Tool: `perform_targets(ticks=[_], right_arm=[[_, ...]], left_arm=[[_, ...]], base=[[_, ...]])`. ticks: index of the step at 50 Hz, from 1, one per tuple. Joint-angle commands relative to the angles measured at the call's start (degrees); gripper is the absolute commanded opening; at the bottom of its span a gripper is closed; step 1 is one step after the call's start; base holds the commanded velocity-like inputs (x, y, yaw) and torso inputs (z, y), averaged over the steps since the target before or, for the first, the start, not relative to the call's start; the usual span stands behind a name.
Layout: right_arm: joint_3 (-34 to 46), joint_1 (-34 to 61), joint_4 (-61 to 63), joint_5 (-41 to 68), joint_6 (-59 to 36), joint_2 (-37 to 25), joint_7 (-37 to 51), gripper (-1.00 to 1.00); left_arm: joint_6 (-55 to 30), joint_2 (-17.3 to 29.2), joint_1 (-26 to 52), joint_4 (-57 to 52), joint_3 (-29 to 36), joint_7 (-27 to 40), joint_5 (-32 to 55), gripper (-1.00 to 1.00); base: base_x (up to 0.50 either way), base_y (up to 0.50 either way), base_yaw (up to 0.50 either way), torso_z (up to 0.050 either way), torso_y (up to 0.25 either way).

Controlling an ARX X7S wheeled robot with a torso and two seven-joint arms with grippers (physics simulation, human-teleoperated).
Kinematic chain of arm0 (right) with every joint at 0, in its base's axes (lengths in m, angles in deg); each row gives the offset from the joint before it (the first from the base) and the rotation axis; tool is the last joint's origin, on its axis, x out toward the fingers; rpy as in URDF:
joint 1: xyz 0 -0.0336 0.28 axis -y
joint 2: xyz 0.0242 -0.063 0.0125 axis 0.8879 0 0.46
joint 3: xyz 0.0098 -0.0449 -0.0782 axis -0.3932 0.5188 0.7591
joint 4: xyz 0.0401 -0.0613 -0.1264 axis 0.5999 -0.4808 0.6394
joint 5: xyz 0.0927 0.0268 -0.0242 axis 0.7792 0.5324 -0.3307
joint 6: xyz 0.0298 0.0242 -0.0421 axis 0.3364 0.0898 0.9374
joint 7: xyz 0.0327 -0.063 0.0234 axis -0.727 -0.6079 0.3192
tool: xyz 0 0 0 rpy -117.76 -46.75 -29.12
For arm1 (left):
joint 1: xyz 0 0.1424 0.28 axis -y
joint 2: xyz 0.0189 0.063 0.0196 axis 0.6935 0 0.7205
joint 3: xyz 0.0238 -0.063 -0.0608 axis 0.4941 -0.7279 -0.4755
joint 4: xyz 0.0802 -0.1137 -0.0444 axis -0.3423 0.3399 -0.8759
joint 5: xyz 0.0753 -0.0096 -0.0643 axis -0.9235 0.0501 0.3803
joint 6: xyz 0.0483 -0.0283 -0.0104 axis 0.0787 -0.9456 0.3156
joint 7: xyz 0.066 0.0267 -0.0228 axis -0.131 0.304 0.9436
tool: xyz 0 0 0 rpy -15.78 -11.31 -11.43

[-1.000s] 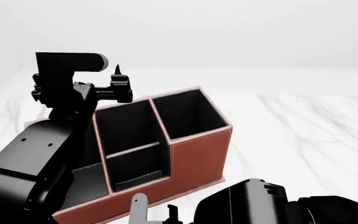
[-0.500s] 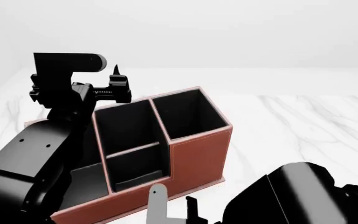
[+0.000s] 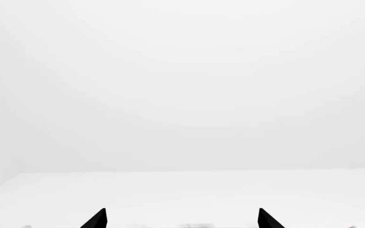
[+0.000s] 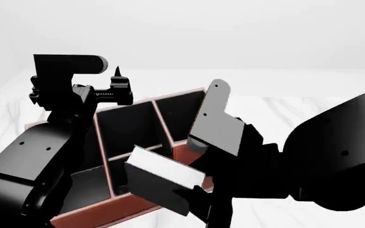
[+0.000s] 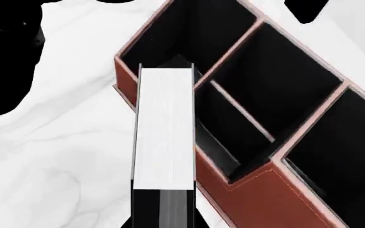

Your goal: Pick up the book and place it in the right compartment of the caddy.

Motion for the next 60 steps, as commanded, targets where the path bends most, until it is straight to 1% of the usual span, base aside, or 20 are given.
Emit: perform_targets(ticks=[1, 4, 5, 8, 10, 15, 21, 24, 31, 33, 34, 35, 39, 41, 43, 54, 57, 60], right_arm=[[-2.31, 7.85, -8.66, 0.92, 0.11, -3.0, 4.85, -1.0], [-2.08, 9.58, -11.92, 2.15, 0.67, -3.36, 7.44, -1.0], [-1.65, 10.68, -14.88, 3.89, 1.62, -3.35, 10.46, -1.0], [-0.25, 14.3, -21.82, 8.02, 2.28, -2.89, 15.58, -1.0], [0.17, 15.3, -22.94, 7.94, 1.81, -2.56, 15.85, -1.0], [2.76, 19.8, -35.1, 9.13, 3.71, 1.31, 21.26, -1.0], [5.89, 23.59, -45.42, 6.81, 2.69, 6.65, 21.41, -1.0], [8.01, 25.82, -52.2, 2.8, 2.19, 10.64, 17.99, -1.0], [15.84, 28.44, -65.01, -10.53, 3.07, 19.27, 5.22, -1.0], [19.06, 29.26, -69.4, -14.53, 3.29, 22.28, -0.27, -1.0], [21.76, 29.88, -74.67, -18.01, 4.56, 25.36, -4.48, -1.0], [22.23, 30.11, -75.47, -18.63, 4.8, 25.78, -5.53, -1.0], [28.27, 32.03, -89.98, -26.0, 8.75, 33.89, -18.99, -1.0], [29.96, 32.18, -94.59, -27.96, 10.0, 36.47, -22.71, -1.0], [31.03, 31.72, -96.47, -28.99, 10.2, 37.73, -23.85, -1.0], [31.44, 31.91, -95.88, -27.9, 9.01, 37.85, -24.31, -1.0], [30.73, 32.03, -94.59, -27.15, 8.63, 37.12, -22.74, -1.0], [28.92, 31.4, -90.38, -25.1, 7.56, 34.95, -18.85, -1.0]], left_arm=[[0.43, 0.28, -0.17, 0.34, -0.06, 0.15, 0.25, 1.0], [0.63, 0.31, -0.09, 0.61, 0.0, 0.19, 0.25, 1.0], [0.73, 0.31, -0.08, 0.7, 0.02, 0.21, 0.23, 1.0], [1.18, 0.39, -0.11, 1.18, 0.23, 0.32, 0.01, 1.0], [1.2, 0.39, -0.09, 1.26, 0.2, 0.37, 0.07, 1.0], [1.28, 0.43, -0.03, 1.36, 0.28, 0.5, 0.1, 1.0], [1.13, 0.51, 0.06, 1.33, 0.37, 0.67, 0.26, 1.0], [0.97, 0.61, 0.27, 1.22, 0.49, 0.8, 0.28, 1.0], [1.22, 0.69, 0.41, 1.64, 0.64, 1.03, 0.24, 1.0], [1.27, 0.7, 0.42, 1.68, 0.7, 1.04, 0.23, 1.0], [1.32, 0.7, 0.46, 1.76, 0.78, 1.05, 0.23, 1.0], [1.33, 0.71, 0.46, 1.76, 0.79, 1.07, 0.25, 1.0], [1.45, 0.76, 0.52, 1.97, 0.87, 1.13, 0.3, 1.0], [1.51, 0.81, 0.51, 2.03, 0.9, 1.18, 0.3, 1.0], [1.61, 0.85, 0.48, 2.08, 0.95, 1.26, 0.27, 1.0], [1.86, 0.85, 0.52, 2.42, 1.21, 1.5, 0.43, 1.0], [1.82, 0.86, 0.5, 2.27, 1.35, 1.59, 0.5, 1.0], [1.9, 0.88, 0.55, 2.4, 1.34, 1.66, 0.55, 1.0]], base=[[0.0, 0.0, 0.0, 0.0, 0.01], [0.0, 0.0, 0.0, 0.0, 0.0], [0.0, 0.0, 0.0, 0.0, 0.0], [0.0, 0.0, 0.0, 0.0, 0.0], [0.0, 0.0, 0.0, 0.0, 0.0], [0.0, 0.0, 0.0, 0.0, 0.002], [0.0, 0.0, 0.0, 0.0, 0.0], [0.0, 0.0, 0.0, 0.0, 0.003], [0.0, 0.0, 0.0, 0.0, 0.0], [0.0, 0.0, 0.0, 0.0, 0.0], [0.0, 0.0, 0.0, 0.0, 0.01], [0.0, 0.0, 0.0, 0.0, 0.0], [0.0, 0.0, 0.0, 0.0, 0.0], [0.0, 0.0, 0.0, 0.0, 0.0], [0.0, 0.0, 0.0, 0.0, 0.005], [0.0, 0.0, 0.0, 0.0, 0.001], [0.0, 0.0, 0.0, 0.0, 0.0], [0.0, 0.0, 0.0, 0.0, 0.003]])
